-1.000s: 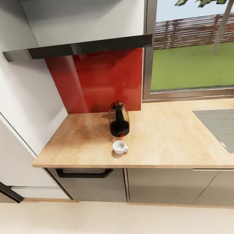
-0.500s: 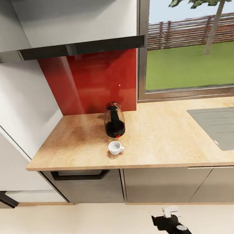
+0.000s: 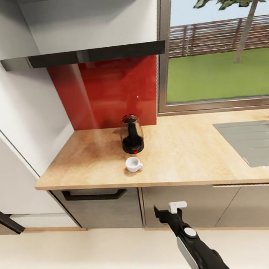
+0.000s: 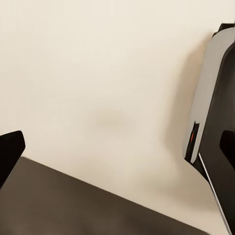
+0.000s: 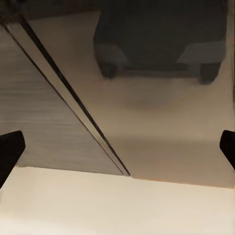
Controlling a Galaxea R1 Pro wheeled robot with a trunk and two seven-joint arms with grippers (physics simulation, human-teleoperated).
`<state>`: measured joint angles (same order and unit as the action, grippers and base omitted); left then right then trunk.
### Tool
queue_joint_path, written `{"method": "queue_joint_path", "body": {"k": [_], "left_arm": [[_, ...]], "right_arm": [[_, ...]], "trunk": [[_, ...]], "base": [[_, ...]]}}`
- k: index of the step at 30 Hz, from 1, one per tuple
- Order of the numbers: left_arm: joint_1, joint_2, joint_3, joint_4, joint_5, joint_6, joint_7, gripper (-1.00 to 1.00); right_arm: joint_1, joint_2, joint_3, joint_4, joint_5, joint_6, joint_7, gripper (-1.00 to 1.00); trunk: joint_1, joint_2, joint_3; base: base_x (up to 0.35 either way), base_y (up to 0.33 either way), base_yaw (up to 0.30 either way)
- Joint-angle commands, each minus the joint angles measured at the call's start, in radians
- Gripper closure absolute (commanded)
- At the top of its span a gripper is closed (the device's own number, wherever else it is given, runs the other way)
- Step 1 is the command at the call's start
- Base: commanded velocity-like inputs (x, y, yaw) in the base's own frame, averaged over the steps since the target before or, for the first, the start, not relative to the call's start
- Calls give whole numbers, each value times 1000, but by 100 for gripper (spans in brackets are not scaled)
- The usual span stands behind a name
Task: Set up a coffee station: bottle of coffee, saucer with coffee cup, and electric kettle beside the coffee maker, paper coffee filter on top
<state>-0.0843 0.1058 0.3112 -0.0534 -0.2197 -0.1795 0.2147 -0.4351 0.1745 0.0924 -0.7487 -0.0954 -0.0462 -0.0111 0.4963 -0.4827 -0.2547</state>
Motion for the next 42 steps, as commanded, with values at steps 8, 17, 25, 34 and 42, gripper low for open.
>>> {"method": "queue_joint_path", "body": {"k": [8, 17, 25, 34, 42], "left_arm": [[-3, 1, 7, 1, -10, -3, 2, -100], [-3, 3, 6, 1, -10, -2, 2, -100], [6, 3, 3, 4, -10, -6, 3, -100], [8, 11, 3, 7, -10, 2, 2, -100], [8, 11, 3, 7, -10, 2, 2, -100]], "right_arm": [[-1, 0, 38, -230, -12, -3, -2, -100], [-1, 0, 189, -401, -15, 7, -4, -100], [-87, 0, 193, -500, -17, 187, -331, -100], [-148, 0, 203, -505, -15, 255, -388, -100], [-147, 0, 202, -506, -15, 255, -388, -100]], "trunk": [[0, -1, -2], [0, -1, -2], [0, -1, -2], [0, -1, -2], [0, -1, -2]], "base": [[-61, 13, 0], [-1, 0, 0], [0, 0, 0], [150, 102, 0], [247, 233, 0]]}}
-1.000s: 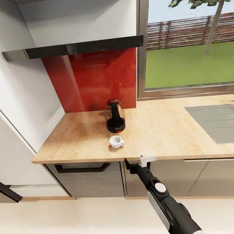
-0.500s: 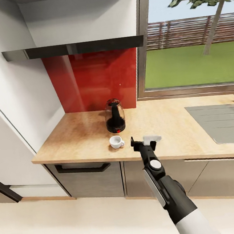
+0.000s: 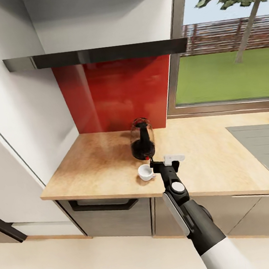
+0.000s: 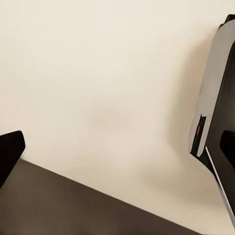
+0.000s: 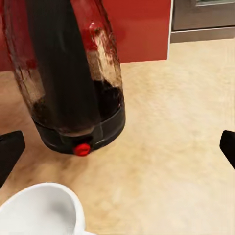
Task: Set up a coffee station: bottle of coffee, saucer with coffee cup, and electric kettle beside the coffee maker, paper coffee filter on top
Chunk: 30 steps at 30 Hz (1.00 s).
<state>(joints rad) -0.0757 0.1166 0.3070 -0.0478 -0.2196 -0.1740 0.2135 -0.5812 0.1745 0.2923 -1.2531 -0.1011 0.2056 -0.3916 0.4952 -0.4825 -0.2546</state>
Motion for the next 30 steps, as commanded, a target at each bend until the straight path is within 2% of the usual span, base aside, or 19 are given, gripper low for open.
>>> {"method": "queue_joint_path", "body": {"k": [1, 11, 18, 30], "left_arm": [[-1, 0, 7, 2, -11, -4, 3, -100], [-1, 1, 7, 2, -11, -4, 2, -100], [0, 2, 7, 3, -11, -6, 3, -100], [1, 2, 7, 5, -11, -7, 3, -100]], "right_arm": [[-1, 0, 1, -1, -9, 3, -7, -100], [0, 0, -1, 0, -7, 3, -7, -100], [0, 0, -1, 3, -8, 3, -7, -100], [0, 0, -1, 6, -6, 3, -7, -100]], "trunk": [[1, -2, -2], [1, -2, -2], [1, -2, -2], [1, -2, -2]], "base": [[246, 243, 0], [241, 252, -4], [234, 247, -143], [35, 25, -4]]}}
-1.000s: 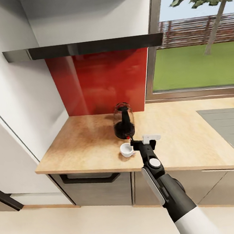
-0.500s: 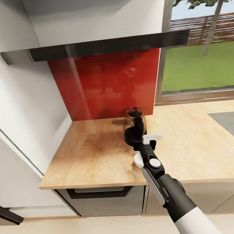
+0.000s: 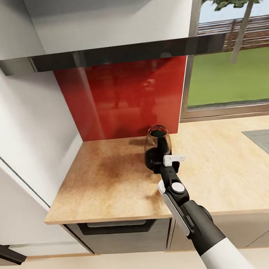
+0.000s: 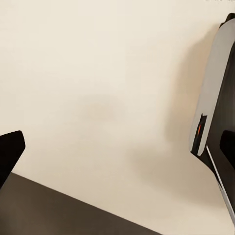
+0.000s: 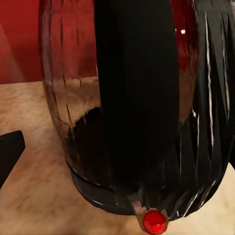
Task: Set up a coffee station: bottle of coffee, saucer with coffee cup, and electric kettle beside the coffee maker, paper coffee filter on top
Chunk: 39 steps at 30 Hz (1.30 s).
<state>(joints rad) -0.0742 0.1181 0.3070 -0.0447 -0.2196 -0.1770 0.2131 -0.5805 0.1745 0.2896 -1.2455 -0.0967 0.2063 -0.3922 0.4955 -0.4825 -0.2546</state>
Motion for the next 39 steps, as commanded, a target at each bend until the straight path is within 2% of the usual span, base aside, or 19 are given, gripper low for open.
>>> {"method": "queue_joint_path", "body": {"k": [1, 21, 22, 39], "left_arm": [[-1, 0, 7, 2, -11, -4, 3, -100], [-1, -2, 7, 2, -11, -4, 2, -100], [-1, -2, 7, 2, -11, -4, 2, -100], [0, 0, 7, 6, -12, -4, 3, -100]], "right_arm": [[-1, 0, 1, -1, -11, 2, -7, -100], [-1, 0, 0, -8, -11, 2, -6, -100], [-1, 0, 0, -7, -11, 2, -6, 100], [-1, 0, -1, -7, -11, 2, -6, 100]], "trunk": [[1, -2, -2], [1, -2, -2], [1, -2, -2], [1, -2, -2]], "base": [[38, 0, 0], [13, 0, 0], [139, 0, 0], [22, 0, 0]]}}
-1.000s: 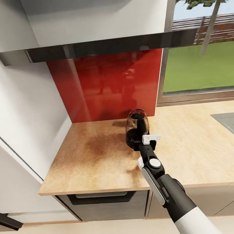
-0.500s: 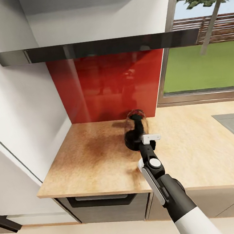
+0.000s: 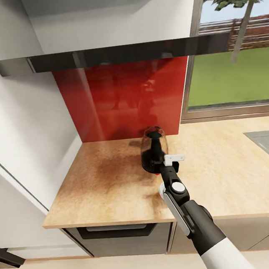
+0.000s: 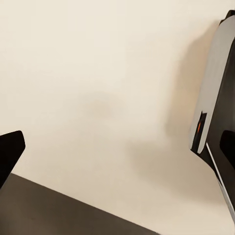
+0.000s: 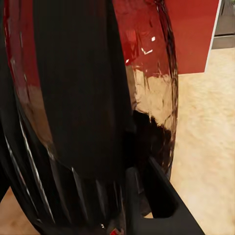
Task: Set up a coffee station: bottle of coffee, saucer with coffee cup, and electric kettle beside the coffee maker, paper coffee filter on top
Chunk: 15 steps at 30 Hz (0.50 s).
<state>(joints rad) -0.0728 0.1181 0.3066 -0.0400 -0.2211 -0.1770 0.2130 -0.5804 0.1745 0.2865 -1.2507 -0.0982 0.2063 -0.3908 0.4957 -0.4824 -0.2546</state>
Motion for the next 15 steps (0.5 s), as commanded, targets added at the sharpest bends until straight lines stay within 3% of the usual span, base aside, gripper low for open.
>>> {"method": "queue_joint_path", "body": {"k": [1, 9, 15], "left_arm": [[-1, 0, 7, 2, -11, -4, 3, -100], [1, 0, 8, 2, -10, -6, 5, -100], [0, -3, 13, -1, -6, -12, 5, -100]], "right_arm": [[-1, 0, 2, -3, -9, 2, -7, 100], [-1, 0, -2, -12, -9, 5, -6, 100], [-1, 0, -2, -137, -8, 82, -5, 100]], "trunk": [[0, -2, -2], [0, -2, -2], [0, -2, -2]], "base": [[0, 0, 0], [0, 0, 0], [0, 0, 0]]}}
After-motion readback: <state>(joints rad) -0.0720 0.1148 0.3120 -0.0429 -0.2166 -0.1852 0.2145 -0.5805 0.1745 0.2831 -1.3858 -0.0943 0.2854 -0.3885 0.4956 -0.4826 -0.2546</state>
